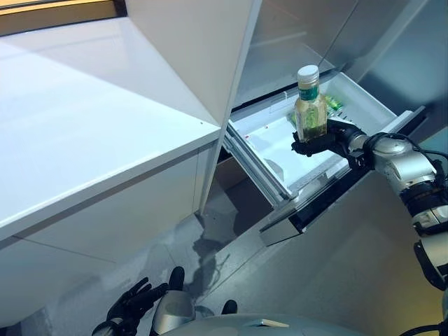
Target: Put drinks into fridge and close the fridge
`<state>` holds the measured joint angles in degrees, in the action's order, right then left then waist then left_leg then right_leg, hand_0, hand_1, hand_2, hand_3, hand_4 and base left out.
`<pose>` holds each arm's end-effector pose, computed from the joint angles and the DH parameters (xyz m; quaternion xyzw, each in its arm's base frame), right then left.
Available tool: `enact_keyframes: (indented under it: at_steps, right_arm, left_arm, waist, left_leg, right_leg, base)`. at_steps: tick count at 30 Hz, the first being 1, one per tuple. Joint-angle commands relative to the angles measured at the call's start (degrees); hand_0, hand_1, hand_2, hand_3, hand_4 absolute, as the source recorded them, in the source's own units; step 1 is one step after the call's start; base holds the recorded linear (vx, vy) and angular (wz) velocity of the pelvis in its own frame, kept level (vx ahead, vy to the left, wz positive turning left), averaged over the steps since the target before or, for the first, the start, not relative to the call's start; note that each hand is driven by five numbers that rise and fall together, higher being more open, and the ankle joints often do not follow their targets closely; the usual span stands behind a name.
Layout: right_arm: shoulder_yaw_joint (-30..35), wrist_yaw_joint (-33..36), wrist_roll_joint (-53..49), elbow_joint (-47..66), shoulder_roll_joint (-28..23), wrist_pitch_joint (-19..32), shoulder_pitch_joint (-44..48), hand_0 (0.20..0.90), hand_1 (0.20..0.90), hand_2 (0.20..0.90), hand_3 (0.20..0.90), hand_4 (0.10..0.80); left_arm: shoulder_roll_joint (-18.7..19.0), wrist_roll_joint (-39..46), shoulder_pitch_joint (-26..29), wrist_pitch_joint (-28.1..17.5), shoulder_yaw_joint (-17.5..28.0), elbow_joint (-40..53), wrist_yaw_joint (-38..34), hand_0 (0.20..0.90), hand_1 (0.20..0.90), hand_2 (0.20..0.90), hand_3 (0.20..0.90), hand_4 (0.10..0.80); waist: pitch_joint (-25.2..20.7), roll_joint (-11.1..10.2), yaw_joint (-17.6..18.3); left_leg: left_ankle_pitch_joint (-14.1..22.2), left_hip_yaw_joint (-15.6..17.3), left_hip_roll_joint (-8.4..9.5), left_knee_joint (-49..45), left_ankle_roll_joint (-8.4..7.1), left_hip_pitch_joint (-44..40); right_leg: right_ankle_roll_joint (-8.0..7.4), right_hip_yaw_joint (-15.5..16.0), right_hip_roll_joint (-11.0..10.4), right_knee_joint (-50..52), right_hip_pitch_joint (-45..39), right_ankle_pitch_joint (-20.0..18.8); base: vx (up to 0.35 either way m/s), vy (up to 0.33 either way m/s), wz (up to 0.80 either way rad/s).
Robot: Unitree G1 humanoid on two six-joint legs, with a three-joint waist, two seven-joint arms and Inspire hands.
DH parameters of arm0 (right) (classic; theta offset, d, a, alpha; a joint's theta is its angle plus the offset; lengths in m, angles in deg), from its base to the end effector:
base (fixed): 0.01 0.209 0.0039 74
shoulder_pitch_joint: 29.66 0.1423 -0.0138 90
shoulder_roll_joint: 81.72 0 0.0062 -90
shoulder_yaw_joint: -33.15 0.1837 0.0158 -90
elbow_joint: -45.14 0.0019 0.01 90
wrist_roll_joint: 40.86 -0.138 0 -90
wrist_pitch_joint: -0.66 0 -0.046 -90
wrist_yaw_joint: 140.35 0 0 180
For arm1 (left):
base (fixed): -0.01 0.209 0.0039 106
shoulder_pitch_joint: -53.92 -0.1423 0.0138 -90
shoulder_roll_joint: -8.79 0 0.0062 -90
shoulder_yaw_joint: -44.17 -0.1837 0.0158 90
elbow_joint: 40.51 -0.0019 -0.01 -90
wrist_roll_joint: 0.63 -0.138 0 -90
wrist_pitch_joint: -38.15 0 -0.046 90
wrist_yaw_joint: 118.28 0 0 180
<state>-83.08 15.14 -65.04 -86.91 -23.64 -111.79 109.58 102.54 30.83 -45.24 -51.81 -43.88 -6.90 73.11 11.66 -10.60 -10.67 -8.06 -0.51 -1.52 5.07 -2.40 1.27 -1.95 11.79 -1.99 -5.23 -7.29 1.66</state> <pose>0.3215 -0.2879 0.1667 -0.2192 0.2288 0.1119 0.9418 0.0552 0.2710 -0.0958 -0.1377 0.4722 0.1595 0.8559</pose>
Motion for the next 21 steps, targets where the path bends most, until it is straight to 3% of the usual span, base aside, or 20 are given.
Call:
enact_keyframes:
  at_steps: [1, 14, 21]
  right_arm:
    - [-1.15, 1.05, 1.42, -3.73, -4.16, 1.98, 16.04, 0.3, 0.3, 0.3, 0.2, 0.1]
    - [-6.76, 1.4, 8.39, -17.43, -3.82, 0.62, 23.89, 0.3, 0.3, 0.3, 0.2, 0.1]
    - [-9.39, -0.19, 13.97, -19.86, -4.11, 1.54, 26.49, 0.3, 0.3, 0.3, 0.2, 0.1]
  left_arm:
    - [2.33, -1.32, -0.66, 1.26, -4.36, 1.25, -0.14, 0.9, 0.9, 0.9, 0.9, 0.8]
    - [5.33, 5.55, 4.44, 2.34, -8.34, 5.37, 0.19, 0.9, 0.9, 0.9, 0.9, 0.8]
    - [5.47, 7.82, 4.91, 3.26, -9.35, 7.47, -0.57, 0.9, 0.9, 0.9, 0.9, 0.8]
  waist:
    - [-1.44, 0.67, -1.28]
    - [8.4, 4.7, -2.51]
    - [10.15, 5.96, -2.52]
  left_leg:
    - [9.03, -1.75, 1.98, -1.04, 2.04, -1.99]
    - [6.4, -3.66, 3.24, -1.36, 2.15, 6.71]
    - [5.51, -3.71, 3.7, -1.15, 2.0, 8.81]
  right_leg:
    - [-2.1, -2.35, 1.26, 0.82, 4.05, -3.64]
    - [-1.59, -1.5, 0.6, 2.26, 12.35, -5.01]
    - [-1.52, -1.03, 0.26, 2.49, 14.66, -5.32]
  base:
    - [-0.119, -0.031, 0.11]
    - [-0.132, 0.01, 0.08]
    - [-0.067, 0.038, 0.02]
